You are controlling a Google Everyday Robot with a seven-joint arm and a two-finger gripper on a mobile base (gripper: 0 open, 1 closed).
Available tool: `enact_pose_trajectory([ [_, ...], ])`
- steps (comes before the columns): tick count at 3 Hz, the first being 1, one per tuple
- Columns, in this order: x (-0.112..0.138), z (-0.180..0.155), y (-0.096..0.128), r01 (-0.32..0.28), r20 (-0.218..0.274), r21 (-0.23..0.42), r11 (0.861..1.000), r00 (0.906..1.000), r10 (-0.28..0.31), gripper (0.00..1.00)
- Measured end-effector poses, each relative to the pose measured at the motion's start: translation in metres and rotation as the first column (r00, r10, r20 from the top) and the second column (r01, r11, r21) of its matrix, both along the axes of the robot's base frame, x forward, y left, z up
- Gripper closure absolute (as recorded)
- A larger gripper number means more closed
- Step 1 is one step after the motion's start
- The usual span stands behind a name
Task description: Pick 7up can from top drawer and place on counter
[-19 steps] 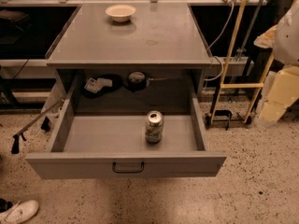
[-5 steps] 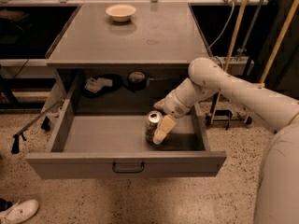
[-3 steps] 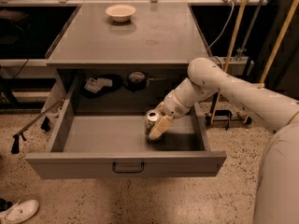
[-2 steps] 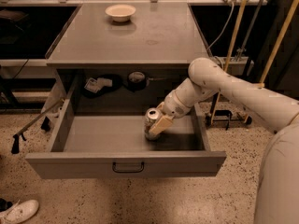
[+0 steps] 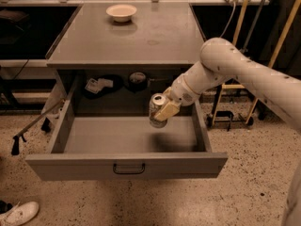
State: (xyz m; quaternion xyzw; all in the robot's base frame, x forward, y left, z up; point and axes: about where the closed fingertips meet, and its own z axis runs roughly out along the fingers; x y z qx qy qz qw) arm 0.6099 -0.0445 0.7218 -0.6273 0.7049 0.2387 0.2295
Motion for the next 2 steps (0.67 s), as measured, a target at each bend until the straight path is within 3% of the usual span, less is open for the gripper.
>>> enact_pose_trajectory([
  [1,0.001,0.085,-0.010,0.064,0.099,-0.023,0.998,0.9932,-0.062,1.00],
  [2,0.019,0.154,-0.013,0.130,0.154,-0.047,0.990,0.9805,-0.122,1.00],
])
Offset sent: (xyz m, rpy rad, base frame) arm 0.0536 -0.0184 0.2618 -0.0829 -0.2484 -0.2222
